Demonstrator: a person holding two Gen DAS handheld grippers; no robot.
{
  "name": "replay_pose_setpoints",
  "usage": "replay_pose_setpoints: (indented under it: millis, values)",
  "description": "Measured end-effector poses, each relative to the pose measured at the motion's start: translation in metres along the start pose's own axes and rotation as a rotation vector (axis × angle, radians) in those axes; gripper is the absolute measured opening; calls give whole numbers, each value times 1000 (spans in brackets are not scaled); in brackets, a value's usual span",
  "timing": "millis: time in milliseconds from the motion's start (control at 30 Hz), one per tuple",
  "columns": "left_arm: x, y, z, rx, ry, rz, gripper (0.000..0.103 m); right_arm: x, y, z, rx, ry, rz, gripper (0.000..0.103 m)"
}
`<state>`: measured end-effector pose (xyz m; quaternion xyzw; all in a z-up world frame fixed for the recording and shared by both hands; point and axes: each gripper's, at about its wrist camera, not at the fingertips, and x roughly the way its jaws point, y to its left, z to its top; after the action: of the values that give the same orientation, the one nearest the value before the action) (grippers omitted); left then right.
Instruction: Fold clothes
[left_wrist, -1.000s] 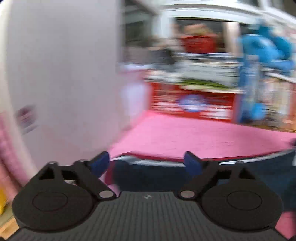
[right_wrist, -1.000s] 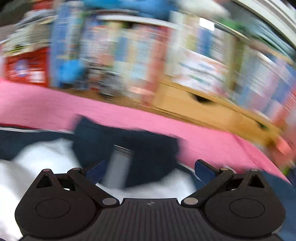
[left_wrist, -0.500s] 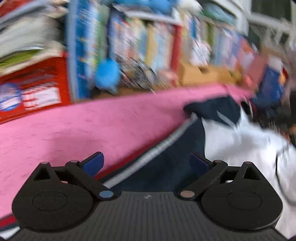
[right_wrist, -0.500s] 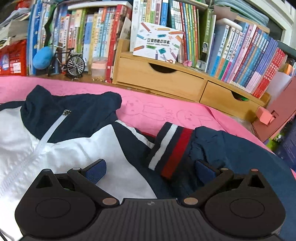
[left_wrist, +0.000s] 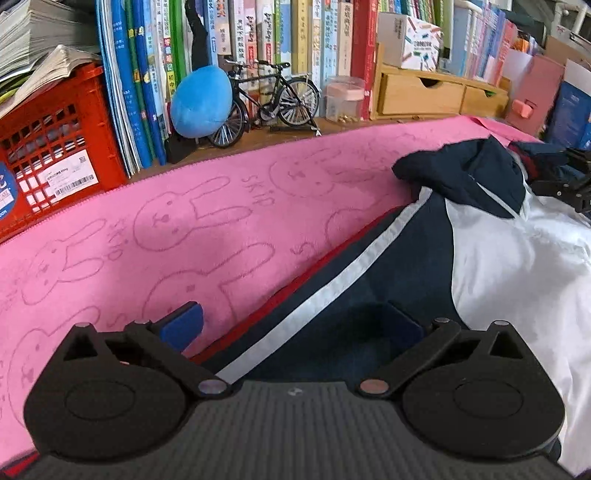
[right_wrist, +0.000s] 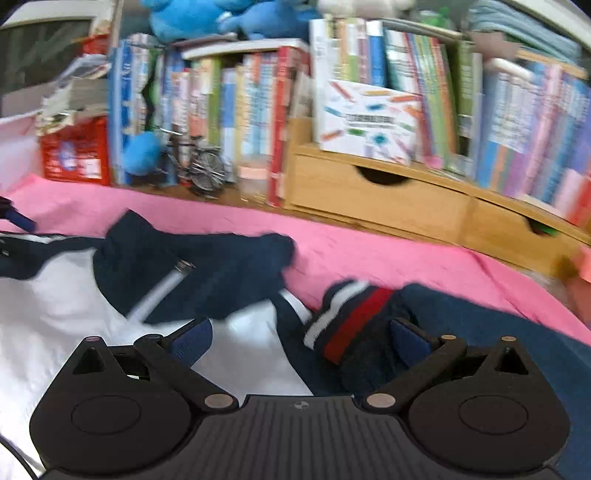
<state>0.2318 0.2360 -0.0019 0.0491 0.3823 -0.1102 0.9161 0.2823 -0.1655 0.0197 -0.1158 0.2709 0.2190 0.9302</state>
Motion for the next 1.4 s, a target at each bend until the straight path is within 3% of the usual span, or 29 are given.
replay_pose_setpoints:
  millis: [33,67,100,133,167,233,300,333,400,433,467,533,600,633,667,700,733,767,900,1067,1167,1267,1300,1333,1367,1400]
  values:
    - [-1,-4,-1,-12,-14,23,86,6,2,4,-16,9,-4,103]
    - [-4,-10,-2,-26,-29,52,64,12,4,8,-27,21,-7,103]
    - [-6,-17,-3,-34,-41,83,54,16,6,10,-17,40,1,103]
    - [-8,-25,-4,-22,-46,117,35,15,6,12,0,40,21,102]
    - [-9,-35,-6,13,-48,150,23,10,6,13,16,13,49,101]
    - [-12,-48,-12,86,-54,177,16,-4,4,15,32,-57,105,101]
    - [-17,-48,-17,134,-66,119,16,-16,4,19,21,-116,170,102]
    - [-19,-43,-18,138,-70,74,27,-17,7,22,0,-123,203,103]
    - [-17,-26,-16,88,-61,-5,60,-11,16,26,-56,-103,234,103]
    - [-15,-19,-15,65,-52,-37,86,-5,23,27,-91,-78,231,103]
    - [-11,-15,-14,56,-39,-52,92,5,32,27,-134,-39,197,103]
    - [-4,-10,-14,70,-33,-81,95,29,44,24,-173,46,132,102]
    - [-5,-13,-15,64,-58,-69,85,44,43,21,-90,74,127,90]
    - [-6,-15,-15,60,-72,-52,60,42,42,21,-59,67,103,77]
    - [-8,-21,-15,61,-79,-12,28,41,41,22,-29,60,79,51]
    - [-9,-28,-15,67,-78,62,17,40,40,23,2,53,55,38]
    - [-10,-35,-15,70,-79,119,10,38,40,24,30,46,35,18]
    - [-11,-39,-16,67,-86,134,8,35,40,25,44,35,28,13]
    - [-14,-42,-12,77,-134,202,5,35,47,43,52,-13,-4,9]
    - [-21,-16,24,43,-219,290,5,50,57,78,41,-68,-45,8]
    - [-2,-4,35,62,-201,387,6,75,66,95,53,-80,-48,9]
    - [35,9,26,45,-60,433,12,69,67,86,11,-84,-70,14]
    - [38,10,21,37,-47,445,13,61,67,80,-10,-89,-79,16]
    - [35,10,17,40,-64,442,14,54,66,75,-30,-93,-89,28]
    - [31,10,14,36,-74,440,18,46,66,69,-50,-98,-98,49]
    - [25,12,14,20,-71,440,23,38,65,64,-70,-103,-107,60]
